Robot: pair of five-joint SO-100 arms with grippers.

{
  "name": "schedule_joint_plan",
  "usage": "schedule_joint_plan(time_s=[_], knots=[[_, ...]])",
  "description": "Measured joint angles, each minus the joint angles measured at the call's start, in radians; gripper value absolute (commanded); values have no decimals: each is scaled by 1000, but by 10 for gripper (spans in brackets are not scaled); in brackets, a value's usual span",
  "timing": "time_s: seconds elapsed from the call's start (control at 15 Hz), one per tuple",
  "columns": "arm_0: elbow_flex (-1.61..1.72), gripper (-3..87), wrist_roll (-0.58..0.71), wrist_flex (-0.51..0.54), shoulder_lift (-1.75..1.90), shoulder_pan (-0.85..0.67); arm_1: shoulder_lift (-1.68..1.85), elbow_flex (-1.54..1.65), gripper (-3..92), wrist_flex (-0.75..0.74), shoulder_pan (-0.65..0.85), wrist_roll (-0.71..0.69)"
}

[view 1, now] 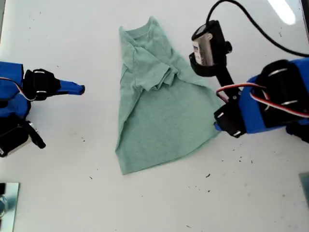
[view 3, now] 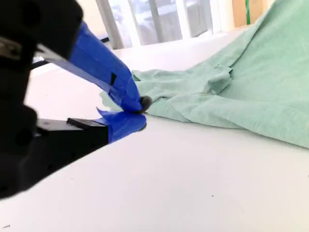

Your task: Fold t shirt

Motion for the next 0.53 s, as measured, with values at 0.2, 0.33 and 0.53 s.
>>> schedule_joint_plan(time_s=[0.2,0.33,0.53], knots=[[0,-2,0,0,0,0,-250,-190,-11,-28,-34,0],[0,-2,0,0,0,0,-520,-408,-11,-67,-67,-2],[0,-2,0,0,0,0,-701,-460,-11,-255,-106,15]])
